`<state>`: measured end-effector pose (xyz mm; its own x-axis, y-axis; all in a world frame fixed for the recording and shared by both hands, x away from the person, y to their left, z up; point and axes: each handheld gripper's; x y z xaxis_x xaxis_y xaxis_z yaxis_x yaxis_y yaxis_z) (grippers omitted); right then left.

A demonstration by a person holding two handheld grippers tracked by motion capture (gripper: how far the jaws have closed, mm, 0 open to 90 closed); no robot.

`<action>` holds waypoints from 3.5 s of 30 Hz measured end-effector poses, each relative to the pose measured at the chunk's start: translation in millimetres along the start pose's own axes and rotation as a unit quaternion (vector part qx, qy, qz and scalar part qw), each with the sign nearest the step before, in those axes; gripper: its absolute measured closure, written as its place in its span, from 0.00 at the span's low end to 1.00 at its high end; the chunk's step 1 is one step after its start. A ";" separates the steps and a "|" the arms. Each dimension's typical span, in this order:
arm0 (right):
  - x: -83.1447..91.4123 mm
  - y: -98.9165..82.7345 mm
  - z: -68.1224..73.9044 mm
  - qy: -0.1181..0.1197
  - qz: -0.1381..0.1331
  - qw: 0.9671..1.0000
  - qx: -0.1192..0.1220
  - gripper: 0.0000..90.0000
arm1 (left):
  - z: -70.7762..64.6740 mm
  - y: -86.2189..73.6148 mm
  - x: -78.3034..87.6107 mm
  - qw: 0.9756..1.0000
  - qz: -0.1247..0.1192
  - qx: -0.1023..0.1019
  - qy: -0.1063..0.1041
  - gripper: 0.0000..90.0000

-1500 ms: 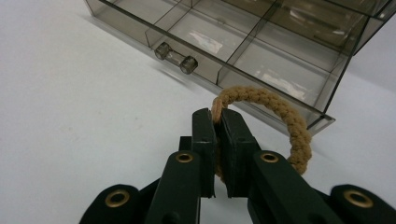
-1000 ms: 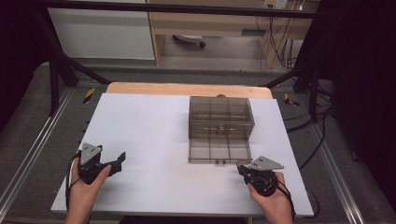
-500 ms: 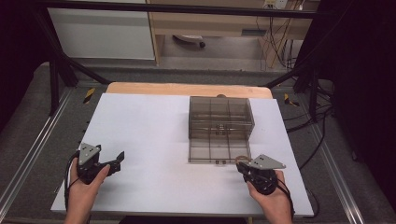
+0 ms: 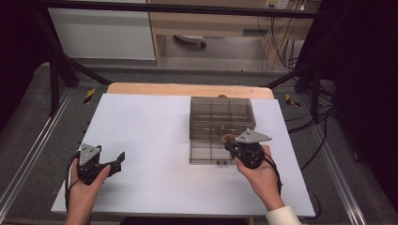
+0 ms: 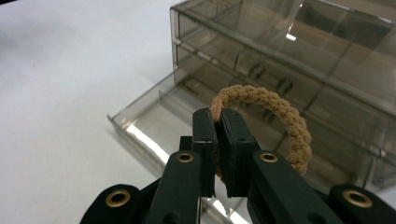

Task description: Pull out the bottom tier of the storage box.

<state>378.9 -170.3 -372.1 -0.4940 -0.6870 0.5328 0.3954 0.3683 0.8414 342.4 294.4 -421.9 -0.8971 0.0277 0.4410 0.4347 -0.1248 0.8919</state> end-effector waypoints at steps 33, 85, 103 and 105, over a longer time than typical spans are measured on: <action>-47.9 -2.5 17.0 0.048 -0.014 0.999 -0.010 0.95 | -2.0 -0.8 -0.3 1.000 0.003 -0.001 -0.002 0.09; -71.0 -1.4 30.1 0.083 -0.008 0.996 -0.019 0.95 | -1.6 0.5 -1.1 1.000 0.004 -0.004 -0.001 0.09; -81.8 -5.1 35.9 0.088 0.011 0.996 -0.017 0.95 | -1.4 1.0 -1.4 1.000 0.003 -0.004 -0.002 0.09; -82.4 -6.0 34.8 0.086 0.012 0.996 -0.016 0.95 | -1.5 1.1 -1.3 1.000 0.003 -0.004 -0.002 0.09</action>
<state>390.3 -94.1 -418.0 -0.3444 -0.7767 0.5274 0.4314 0.3680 0.8237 343.9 292.8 -421.7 -0.8941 0.0302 0.4468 0.4395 -0.1329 0.8884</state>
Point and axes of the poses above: each handheld gripper's, and its own axes: x roughly backward along the jaws, y roughly out of its top, z roughly to its left, and after that the axes turned 14 degrees about y, right-handed
